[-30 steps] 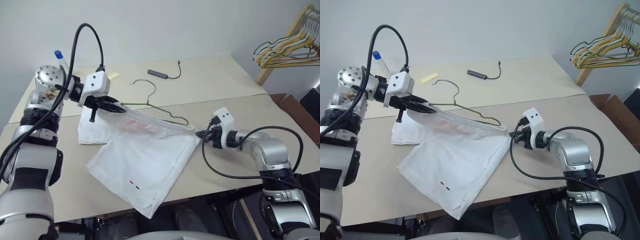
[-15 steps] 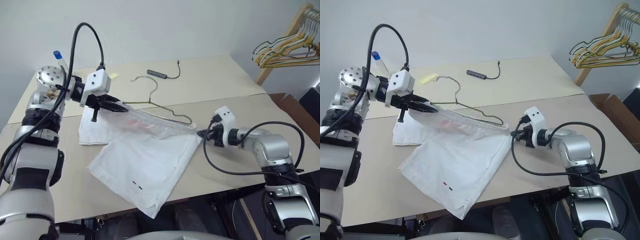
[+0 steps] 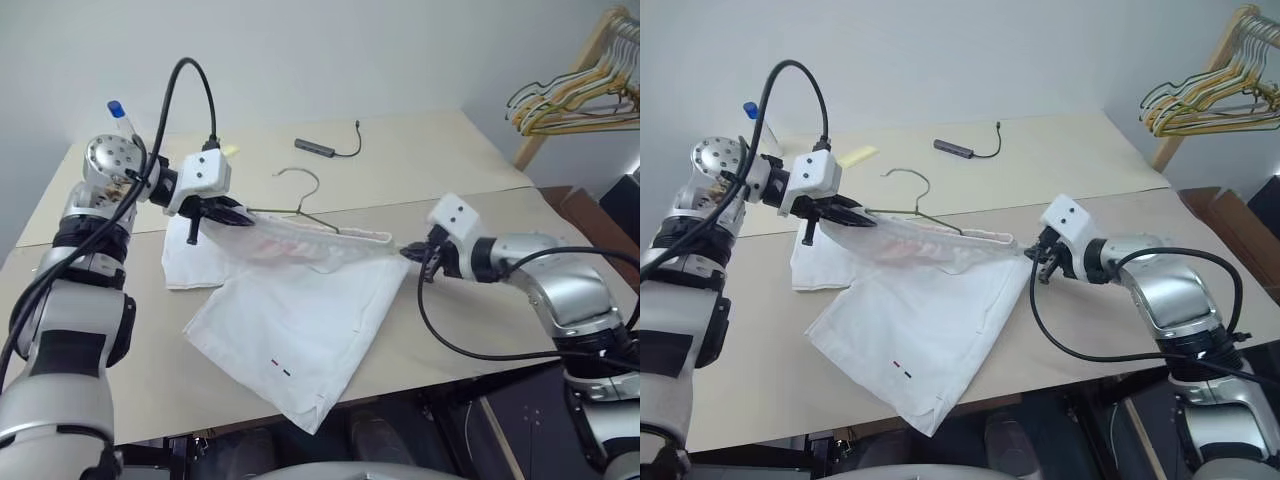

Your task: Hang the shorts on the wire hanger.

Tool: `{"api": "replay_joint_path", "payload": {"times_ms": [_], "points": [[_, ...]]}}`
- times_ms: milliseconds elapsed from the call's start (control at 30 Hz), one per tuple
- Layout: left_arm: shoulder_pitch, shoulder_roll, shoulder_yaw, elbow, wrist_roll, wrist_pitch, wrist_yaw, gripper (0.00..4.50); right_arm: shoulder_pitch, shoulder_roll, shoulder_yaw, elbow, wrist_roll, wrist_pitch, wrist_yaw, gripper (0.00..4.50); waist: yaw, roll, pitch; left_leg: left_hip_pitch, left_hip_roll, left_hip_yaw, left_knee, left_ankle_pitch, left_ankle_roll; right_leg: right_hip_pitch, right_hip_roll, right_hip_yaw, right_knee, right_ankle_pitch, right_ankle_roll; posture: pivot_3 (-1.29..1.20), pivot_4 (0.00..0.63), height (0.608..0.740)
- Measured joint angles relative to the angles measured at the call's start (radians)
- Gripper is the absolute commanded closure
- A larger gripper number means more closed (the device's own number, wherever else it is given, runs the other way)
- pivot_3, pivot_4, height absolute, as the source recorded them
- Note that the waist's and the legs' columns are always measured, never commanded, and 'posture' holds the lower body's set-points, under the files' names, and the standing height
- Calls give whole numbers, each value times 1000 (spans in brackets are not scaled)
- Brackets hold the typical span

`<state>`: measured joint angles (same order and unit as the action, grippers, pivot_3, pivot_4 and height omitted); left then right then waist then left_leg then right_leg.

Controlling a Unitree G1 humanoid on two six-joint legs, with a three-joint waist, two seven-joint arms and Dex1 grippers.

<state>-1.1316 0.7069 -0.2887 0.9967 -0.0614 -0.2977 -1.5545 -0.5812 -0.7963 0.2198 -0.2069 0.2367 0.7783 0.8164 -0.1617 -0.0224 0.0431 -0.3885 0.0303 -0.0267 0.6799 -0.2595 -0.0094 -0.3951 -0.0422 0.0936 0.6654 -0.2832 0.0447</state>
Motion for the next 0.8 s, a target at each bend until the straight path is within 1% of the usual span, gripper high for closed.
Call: {"api": "replay_joint_path", "payload": {"times_ms": [133, 300, 467, 600, 700, 800], "points": [[-3, -6, 44, -14, -10, 26, -30, 4488, -128, 0, 47, -57, -20, 57, 23, 4460, -7, 0, 0, 0, 0, -1, 0, 0, 0, 0, 0, -1, 1, 0, 0, -121, 0, 740], [-3, -11, 57, -43, -1, 35, -28, 4488, -223, 4, 109, -93, -31, 92, 59, 4460, -5, 0, 0, -1, 0, -1, 0, 0, 0, 0, -1, -1, 0, 0, 0, -112, 0, 740], [-1, -11, 66, -65, 11, 35, -21, 4488, -245, 5, 125, -99, -38, 97, 80, 4460, -3, 0, 0, -1, 0, -1, 0, 0, 0, 0, -1, -1, 0, 0, 0, -97, 0, 740], [15, -11, 82, -86, 11, 35, -21, 4488, -246, 22, 128, -91, -67, 58, 79, 4460, -1, 0, 0, -1, 0, -1, 0, 0, 0, 0, -1, -1, 1, 0, 0, -86, 0, 740], [47, -11, 107, -120, -9, 41, -32, 4488, -231, 22, 152, -75, -107, -39, 97, 3805, 1, 0, 0, -1, 0, -1, 0, 0, 0, -1, -1, -1, 1, 0, 0, -82, 0, 740], [64, -7, 116, -139, -12, 44, -35, 4488, -207, 20, 164, -66, -116, -104, 129, 2865, 7, 0, 0, -1, 0, -1, 0, 0, 0, -1, -1, -1, 1, 0, 0, -80, 0, 740]]}}
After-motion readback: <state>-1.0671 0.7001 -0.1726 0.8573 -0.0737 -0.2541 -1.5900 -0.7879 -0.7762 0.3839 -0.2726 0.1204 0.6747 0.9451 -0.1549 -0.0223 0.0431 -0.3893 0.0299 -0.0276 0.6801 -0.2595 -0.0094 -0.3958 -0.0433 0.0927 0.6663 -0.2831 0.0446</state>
